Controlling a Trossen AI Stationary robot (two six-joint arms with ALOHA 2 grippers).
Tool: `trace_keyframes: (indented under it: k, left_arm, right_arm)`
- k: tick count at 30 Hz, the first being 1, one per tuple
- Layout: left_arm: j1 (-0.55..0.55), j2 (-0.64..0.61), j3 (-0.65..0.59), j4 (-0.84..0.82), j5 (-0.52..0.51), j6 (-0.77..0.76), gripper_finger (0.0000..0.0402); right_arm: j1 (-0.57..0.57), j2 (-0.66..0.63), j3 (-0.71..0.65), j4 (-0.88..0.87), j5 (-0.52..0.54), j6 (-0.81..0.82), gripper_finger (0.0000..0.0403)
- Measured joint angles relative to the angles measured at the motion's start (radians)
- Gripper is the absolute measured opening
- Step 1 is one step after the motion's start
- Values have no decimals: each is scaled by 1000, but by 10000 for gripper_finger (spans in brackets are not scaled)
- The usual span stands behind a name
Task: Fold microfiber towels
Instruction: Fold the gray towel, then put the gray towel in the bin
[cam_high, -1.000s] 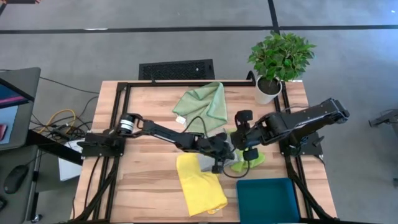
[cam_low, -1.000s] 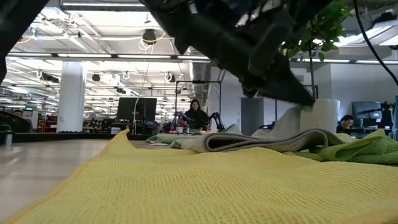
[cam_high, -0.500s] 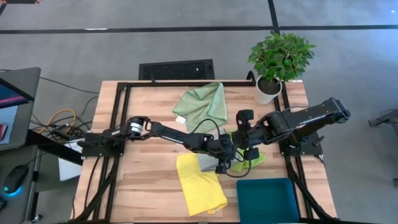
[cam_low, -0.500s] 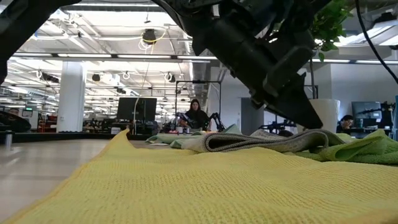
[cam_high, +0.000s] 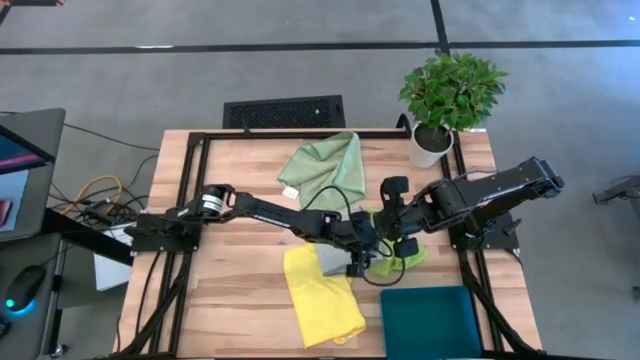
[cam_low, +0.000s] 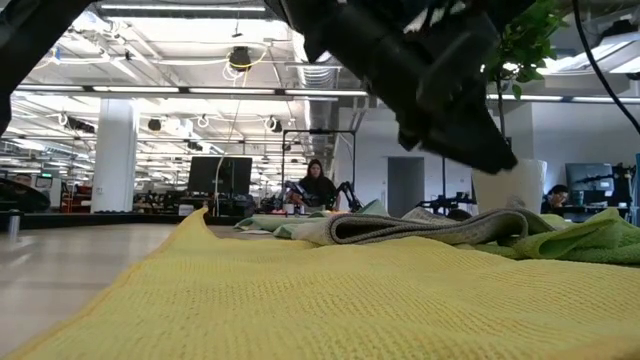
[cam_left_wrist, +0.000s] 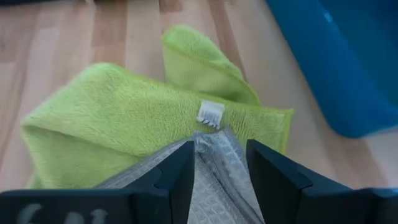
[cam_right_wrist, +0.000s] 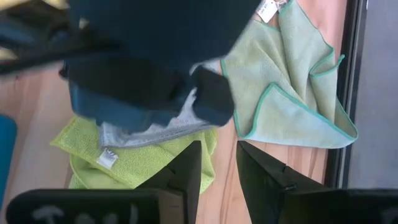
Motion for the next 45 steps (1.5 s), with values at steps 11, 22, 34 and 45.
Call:
trace_keyframes:
  k: [11,22,34,45]
  left_arm:
    - [-5,-105,0,-167,-94,-30,139]
    - [-90,-210,-18,-552,-429,-182,139]
    - [-234,-267,-28,-947,-639,-585,138]
    - [-354,-270,-29,-1054,-696,-795,139]
  right_arm:
    - [57,0,0,-42,0,0,124]
    - [180,-1,0,-44,0,62,124]
    - [266,-1,-246,269,-3,46,124]
    - [284,0,-361,546,-4,5,124]
